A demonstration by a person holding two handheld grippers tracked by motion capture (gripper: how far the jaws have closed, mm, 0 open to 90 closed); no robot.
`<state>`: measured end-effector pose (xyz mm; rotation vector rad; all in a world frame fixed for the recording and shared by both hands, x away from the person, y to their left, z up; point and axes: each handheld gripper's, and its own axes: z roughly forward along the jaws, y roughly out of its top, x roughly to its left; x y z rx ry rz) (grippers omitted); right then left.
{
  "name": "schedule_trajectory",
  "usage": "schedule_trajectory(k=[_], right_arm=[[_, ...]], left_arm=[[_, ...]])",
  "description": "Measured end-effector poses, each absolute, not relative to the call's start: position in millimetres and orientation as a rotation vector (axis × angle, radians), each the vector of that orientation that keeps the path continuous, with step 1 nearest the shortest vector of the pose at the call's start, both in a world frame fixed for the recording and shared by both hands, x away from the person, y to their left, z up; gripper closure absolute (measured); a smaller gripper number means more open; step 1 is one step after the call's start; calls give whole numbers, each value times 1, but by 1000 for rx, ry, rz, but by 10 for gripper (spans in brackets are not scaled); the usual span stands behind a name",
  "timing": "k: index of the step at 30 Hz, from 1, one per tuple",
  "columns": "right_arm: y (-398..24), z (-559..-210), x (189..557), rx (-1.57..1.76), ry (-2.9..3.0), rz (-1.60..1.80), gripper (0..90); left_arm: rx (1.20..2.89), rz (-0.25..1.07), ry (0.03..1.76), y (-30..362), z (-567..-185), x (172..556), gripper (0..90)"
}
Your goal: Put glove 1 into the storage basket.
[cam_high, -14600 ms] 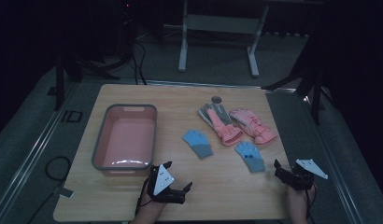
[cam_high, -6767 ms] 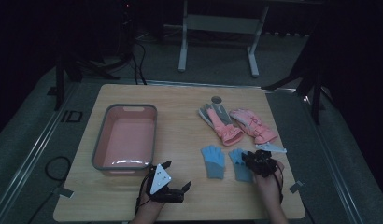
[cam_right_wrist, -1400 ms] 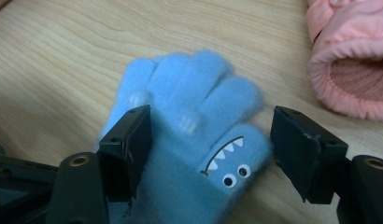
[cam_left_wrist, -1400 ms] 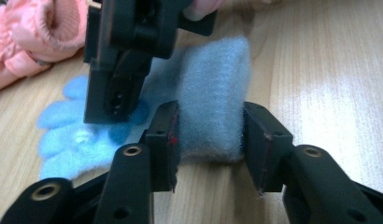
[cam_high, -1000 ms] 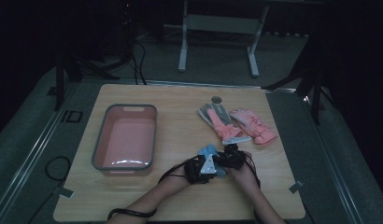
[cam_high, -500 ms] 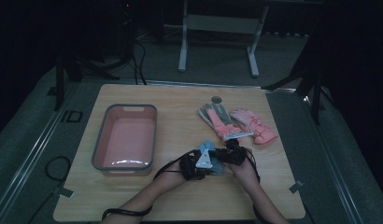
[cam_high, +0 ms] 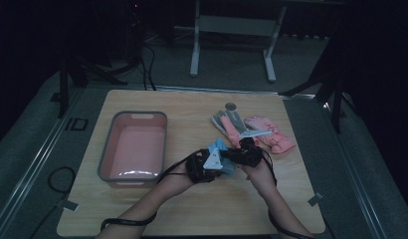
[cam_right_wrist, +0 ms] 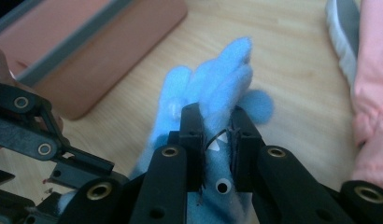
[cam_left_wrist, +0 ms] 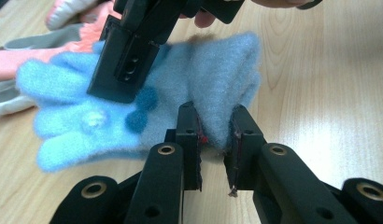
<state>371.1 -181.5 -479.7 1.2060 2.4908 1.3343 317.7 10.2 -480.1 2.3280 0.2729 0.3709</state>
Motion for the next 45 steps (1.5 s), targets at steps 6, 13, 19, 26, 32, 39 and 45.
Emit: schedule_trajectory(k=[6,13,19,26,32,39,45], right_arm=[[-168,-461,377,1174,2484,1352,790],[-153,-447,383,1144,2493,1382,792],[-131,-441,391,1123,2509,1386,793],[-106,-434,397,1095,2532,1410,792],[-82,-430,399,1056,2553,1426,792],[-52,-428,402,1023,2589,1444,792],[-21,-429,402,990,2608,1462,793]], left_arm=[[2323,395,304,26,-458,322,779],[2324,411,321,42,-445,326,779],[2335,426,349,60,-442,331,779],[2324,442,394,83,-437,330,778],[2330,467,429,106,-433,326,779],[2325,491,469,135,-431,320,778],[2333,504,511,161,-434,318,778]])
